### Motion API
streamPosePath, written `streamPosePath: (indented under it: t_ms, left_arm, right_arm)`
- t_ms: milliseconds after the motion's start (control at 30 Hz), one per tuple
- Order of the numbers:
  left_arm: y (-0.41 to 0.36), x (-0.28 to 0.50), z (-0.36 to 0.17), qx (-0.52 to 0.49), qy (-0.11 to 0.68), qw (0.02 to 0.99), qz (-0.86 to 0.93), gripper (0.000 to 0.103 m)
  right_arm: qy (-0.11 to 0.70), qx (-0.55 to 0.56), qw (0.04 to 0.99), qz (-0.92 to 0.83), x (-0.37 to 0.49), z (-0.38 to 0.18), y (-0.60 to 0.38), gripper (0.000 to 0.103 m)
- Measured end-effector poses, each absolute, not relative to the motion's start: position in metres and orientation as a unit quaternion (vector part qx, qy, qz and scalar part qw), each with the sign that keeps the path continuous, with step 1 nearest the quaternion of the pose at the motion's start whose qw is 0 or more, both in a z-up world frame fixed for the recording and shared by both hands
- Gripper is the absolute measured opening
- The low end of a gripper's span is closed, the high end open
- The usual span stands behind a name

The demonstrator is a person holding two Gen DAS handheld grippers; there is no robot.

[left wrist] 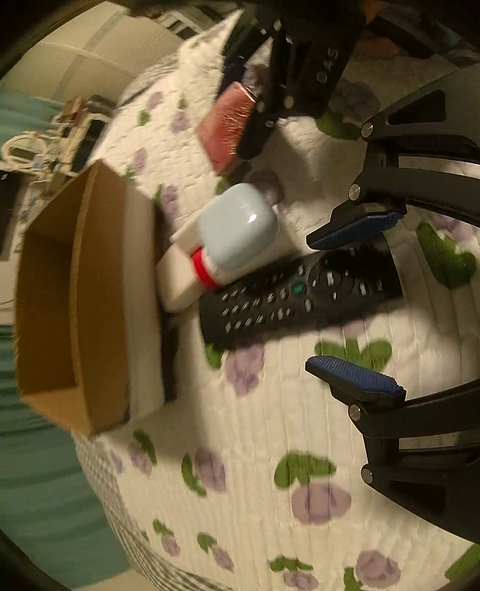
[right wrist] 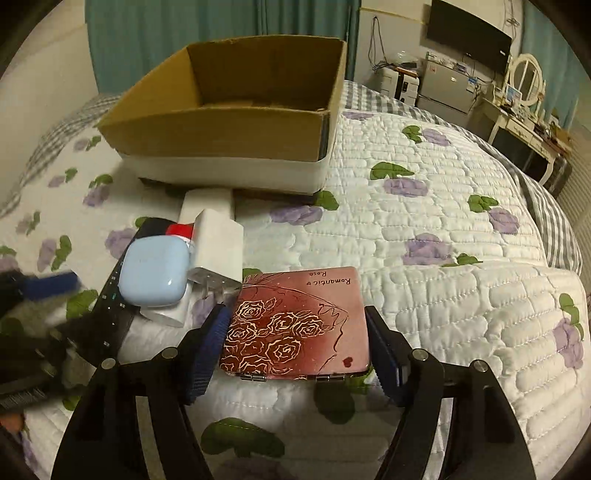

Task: Organize rigid objects
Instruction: 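Grasp the black remote with the left tool while the right tool grasps the pink card case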

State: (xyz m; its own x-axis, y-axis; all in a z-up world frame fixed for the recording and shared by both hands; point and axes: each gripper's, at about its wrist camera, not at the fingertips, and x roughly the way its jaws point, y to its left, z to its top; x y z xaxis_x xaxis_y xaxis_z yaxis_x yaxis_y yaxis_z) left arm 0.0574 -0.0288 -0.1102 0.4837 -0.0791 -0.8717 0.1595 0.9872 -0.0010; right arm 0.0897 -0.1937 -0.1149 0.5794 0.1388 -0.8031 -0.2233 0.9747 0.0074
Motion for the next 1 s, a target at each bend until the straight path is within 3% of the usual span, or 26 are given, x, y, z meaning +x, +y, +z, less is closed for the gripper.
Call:
streamPosePath:
  t_ms: [400,433,467,1000]
  left_arm:
    - [-0.036,0.086,-0.128,0.046,0.519,0.851,-0.062,0.059]
    - [-0.033,0.086,-0.128,0.038,0.518,0.852,-0.065,0.048]
    - [-0.030,0.084,-0.127,0.031,0.517,0.853,-0.066,0.044]
    - [0.012,0.042,-0.104,-0.027,0.515,0.853,-0.082,0.040]
  right_arm:
    - [0.444,-0.040,0.887,0.117,0.090,-0.110,-0.191,0.072]
    - [0.445,-0.040,0.887,0.117,0.090,-0.109,-0.191,0.072]
    - [0.445,-0.040,0.887,0.117,0.090,-0.110,-0.191,0.072]
    - [0.440,-0.049,0.890,0.114,0.088,-0.107,-0.188,0.072]
